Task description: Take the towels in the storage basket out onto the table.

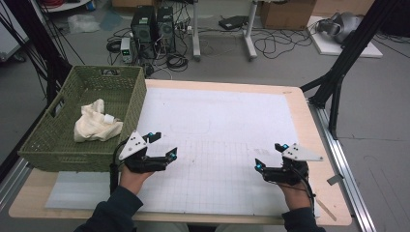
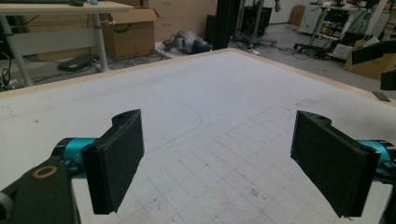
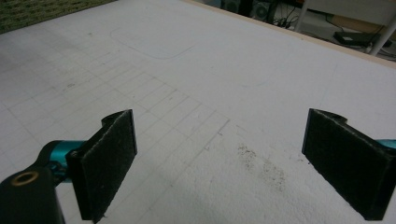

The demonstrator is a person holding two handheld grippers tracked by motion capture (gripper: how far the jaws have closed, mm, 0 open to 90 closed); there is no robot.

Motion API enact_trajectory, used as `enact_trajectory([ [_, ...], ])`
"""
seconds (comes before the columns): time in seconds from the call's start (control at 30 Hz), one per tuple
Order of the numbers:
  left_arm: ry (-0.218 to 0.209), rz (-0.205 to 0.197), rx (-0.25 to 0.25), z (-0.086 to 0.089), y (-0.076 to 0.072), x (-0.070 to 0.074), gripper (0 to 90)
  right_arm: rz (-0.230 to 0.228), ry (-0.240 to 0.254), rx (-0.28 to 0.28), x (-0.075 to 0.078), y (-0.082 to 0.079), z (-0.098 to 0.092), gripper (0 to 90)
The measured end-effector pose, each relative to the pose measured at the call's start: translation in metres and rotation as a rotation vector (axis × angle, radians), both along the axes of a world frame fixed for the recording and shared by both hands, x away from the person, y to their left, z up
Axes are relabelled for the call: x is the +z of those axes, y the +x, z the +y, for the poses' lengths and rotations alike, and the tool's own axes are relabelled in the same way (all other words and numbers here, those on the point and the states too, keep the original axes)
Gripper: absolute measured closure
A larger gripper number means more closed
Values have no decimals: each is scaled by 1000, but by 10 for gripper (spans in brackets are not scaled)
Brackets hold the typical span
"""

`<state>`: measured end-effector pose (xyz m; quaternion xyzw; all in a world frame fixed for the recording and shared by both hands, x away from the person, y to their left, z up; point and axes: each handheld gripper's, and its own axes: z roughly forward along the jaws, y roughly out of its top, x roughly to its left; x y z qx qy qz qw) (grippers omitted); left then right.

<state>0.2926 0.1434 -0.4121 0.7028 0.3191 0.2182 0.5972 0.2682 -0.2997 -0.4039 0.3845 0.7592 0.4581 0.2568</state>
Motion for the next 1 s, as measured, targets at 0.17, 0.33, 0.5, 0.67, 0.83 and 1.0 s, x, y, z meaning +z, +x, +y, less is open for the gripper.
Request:
enact_trajectory([
  [0.17, -2, 6, -4, -1, 1, -1, 175, 1, 0, 7, -1, 1, -1, 93],
  [0.33, 8, 16, -8, -2, 2, -2, 175, 9, 19, 8, -2, 2, -2, 93],
  [0.5, 9, 16, -6, -1, 2, -2, 175, 25, 35, 17, -4, 3, -3, 93],
  [0.67, 5, 12, -2, 1, 1, -1, 173, 13, 31, 13, -2, 2, -2, 93],
  [0.83, 9, 9, -7, 3, 0, 1, 173, 9, 17, 15, -2, 3, 1, 93],
  [1.0, 19, 0, -6, 3, -1, 5, 177, 17, -4, 34, -3, 2, 5, 92],
])
